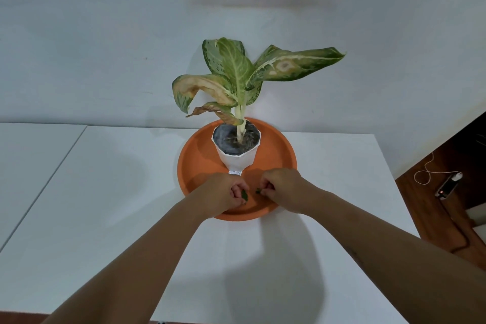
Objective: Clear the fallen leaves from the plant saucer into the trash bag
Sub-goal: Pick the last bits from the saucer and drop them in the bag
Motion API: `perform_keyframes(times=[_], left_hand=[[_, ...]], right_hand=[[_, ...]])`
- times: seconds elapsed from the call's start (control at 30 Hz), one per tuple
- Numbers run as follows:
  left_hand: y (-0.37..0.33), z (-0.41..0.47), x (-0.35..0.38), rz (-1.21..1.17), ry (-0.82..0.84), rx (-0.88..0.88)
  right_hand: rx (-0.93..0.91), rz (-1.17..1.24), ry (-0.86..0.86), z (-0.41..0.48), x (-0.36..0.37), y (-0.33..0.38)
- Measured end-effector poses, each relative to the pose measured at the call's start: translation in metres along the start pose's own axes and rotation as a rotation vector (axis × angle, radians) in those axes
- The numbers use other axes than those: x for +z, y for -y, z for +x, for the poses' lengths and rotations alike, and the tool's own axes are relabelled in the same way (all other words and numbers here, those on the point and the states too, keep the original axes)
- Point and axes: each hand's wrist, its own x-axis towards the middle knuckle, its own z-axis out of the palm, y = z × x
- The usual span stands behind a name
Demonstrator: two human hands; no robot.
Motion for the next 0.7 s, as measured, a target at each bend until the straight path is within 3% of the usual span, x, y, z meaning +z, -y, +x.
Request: perform_keyframes(times=[0.37,0.7], left_hand=[[-0.004,0.003,-0.004,0.048,-0.05,0.042],[-0.01,0.014,-0.003,-0.213,-0.138,0.06]], right_hand=[[0.058,0.105,-0.079,-0.002,0.002,0.004],[0.174,0.292,-0.218,-0.013,0.003,-0.002]])
